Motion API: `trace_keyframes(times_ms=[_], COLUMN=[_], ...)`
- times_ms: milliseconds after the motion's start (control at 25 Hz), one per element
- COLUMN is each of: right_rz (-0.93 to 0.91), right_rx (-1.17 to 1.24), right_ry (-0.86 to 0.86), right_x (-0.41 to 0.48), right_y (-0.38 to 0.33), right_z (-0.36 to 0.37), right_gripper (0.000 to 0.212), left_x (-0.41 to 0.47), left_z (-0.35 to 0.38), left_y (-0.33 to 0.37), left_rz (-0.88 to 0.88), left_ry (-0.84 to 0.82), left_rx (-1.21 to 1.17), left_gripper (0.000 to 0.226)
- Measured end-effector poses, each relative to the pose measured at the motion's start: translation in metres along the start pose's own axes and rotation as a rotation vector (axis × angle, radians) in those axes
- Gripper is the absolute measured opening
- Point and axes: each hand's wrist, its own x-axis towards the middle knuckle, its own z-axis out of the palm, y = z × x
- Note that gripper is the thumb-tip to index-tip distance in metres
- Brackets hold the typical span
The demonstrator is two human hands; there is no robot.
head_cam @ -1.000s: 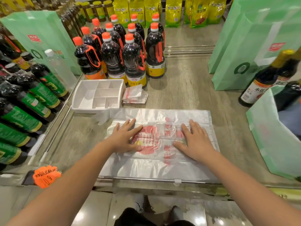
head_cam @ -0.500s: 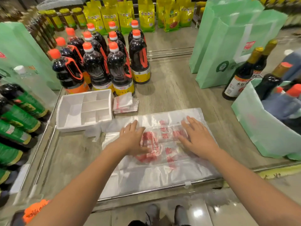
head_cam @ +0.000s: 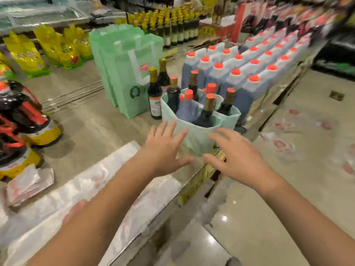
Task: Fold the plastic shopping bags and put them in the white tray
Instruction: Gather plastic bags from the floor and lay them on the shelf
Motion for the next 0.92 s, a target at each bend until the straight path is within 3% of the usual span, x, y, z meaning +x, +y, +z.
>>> trace_keyframes(times_ms=[160,440,720,920], right_rz=[0.262,0.686,0.946,1.045], right_rx=[-0.019,0.019,0.032,0.042], right_ry=[0.093,0.11,0.102,0.081], right_x=[-0.067,-0.202,-0.273,-0.281], right_y=[0.121,0.338,0.467,0.556], right_z=[-0.048,-0.099,-0.117,-0.112], right_gripper=[0.068,0.069,0.074,0.073], left_x=[0.073,0.197,0.279,0.362], left_z=[-0.03,-0.02,-0.005,0.019], left_y=[0.138,0.373,0.537,0.615], left_rz=[0.241,0.439,0.633,0.723], left_ry=[0.076,-0.064,-0.083,-0.116], left_rx=[0.095,0.196,0.253,0.289], left_gripper=[0.086,0.086,0.083,0.084])
